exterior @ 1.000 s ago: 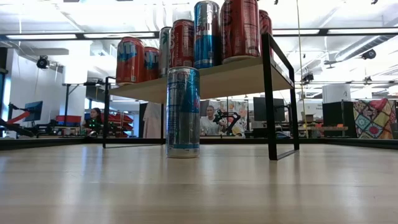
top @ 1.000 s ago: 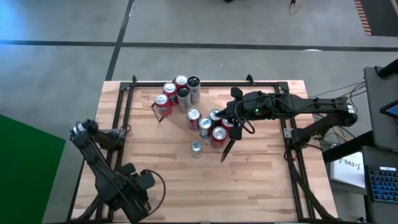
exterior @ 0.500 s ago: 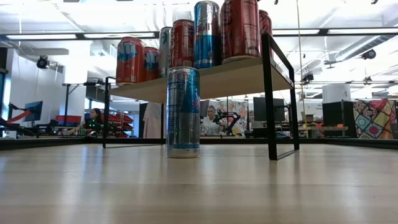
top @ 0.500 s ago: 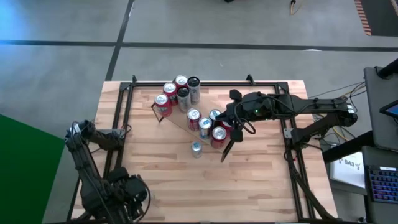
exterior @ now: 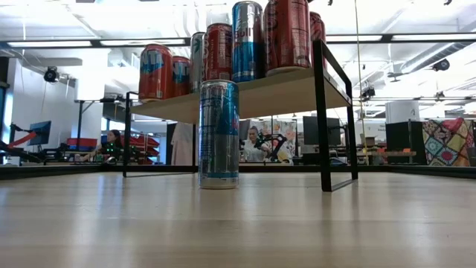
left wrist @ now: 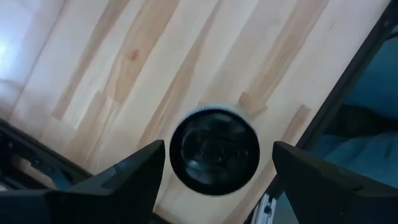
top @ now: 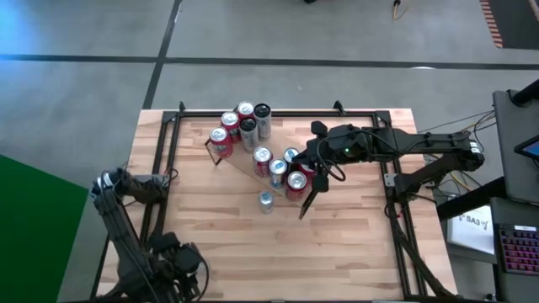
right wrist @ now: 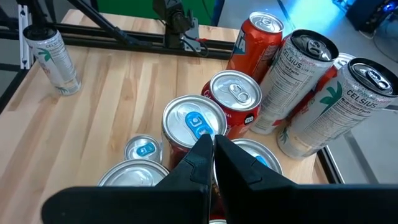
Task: Place canned beverage on shelf
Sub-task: Put the white/pink soda can on the shelf, align with the other white/pink soda cans
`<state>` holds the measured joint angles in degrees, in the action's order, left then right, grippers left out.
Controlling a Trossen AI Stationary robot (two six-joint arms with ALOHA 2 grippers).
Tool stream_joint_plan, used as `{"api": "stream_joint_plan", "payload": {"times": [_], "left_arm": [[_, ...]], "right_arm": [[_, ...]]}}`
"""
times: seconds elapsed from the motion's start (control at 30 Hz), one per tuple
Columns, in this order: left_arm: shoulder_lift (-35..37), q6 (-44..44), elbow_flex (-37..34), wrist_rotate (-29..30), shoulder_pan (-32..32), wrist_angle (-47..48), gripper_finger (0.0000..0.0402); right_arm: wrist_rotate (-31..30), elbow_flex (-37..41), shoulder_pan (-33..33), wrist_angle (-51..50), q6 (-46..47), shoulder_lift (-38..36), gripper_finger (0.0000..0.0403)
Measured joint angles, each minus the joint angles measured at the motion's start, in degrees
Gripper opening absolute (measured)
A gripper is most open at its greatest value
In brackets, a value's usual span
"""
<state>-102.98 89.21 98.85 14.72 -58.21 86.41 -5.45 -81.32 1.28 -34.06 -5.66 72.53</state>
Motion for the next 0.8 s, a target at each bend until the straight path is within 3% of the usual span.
{"api": "stream_joint_plan", "payload": {"times": [0.8], "left_arm": [[-2.0,-0.2,-4.3,0.6,-0.6,-1.6,0.0283]], "right_arm": [[0.0,0.0,0.0,0.0,1.7,0.0,0.0009]]}}
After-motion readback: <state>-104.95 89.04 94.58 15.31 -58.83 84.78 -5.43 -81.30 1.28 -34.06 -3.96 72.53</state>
